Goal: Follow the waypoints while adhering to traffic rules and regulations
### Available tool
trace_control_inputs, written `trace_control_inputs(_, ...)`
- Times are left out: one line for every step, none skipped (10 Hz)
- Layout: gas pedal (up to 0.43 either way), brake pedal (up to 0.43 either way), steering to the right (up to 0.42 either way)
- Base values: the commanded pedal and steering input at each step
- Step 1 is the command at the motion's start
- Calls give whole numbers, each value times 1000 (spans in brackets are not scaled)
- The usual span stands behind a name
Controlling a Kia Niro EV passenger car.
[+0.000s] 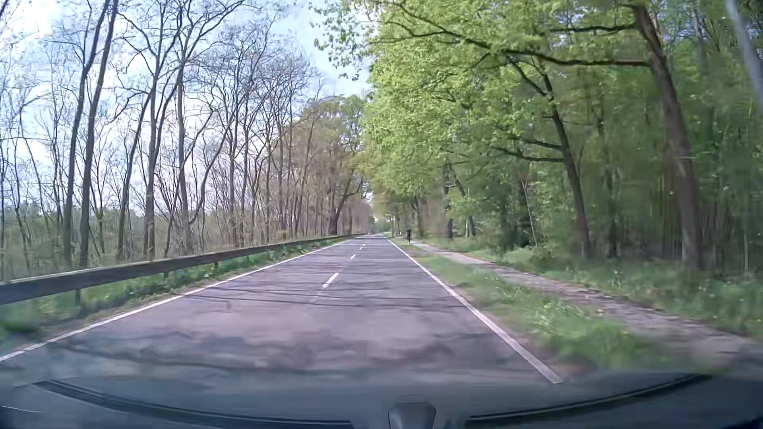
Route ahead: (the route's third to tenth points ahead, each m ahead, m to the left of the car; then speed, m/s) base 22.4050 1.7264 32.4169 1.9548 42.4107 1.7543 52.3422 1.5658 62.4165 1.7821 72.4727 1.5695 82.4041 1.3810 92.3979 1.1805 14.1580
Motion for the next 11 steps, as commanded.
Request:
trace_control_inputs(150, 0, 3)
trace_control_inputs(157, 0, 3)
trace_control_inputs(157, 0, 3)
trace_control_inputs(169, 0, 3)
trace_control_inputs(169, 0, 3)
trace_control_inputs(169, 0, 2)
trace_control_inputs(169, 0, 0)
trace_control_inputs(169, 0, -2)
trace_control_inputs(169, 0, -3)
trace_control_inputs(169, 0, -5)
trace_control_inputs(169, 0, -6)
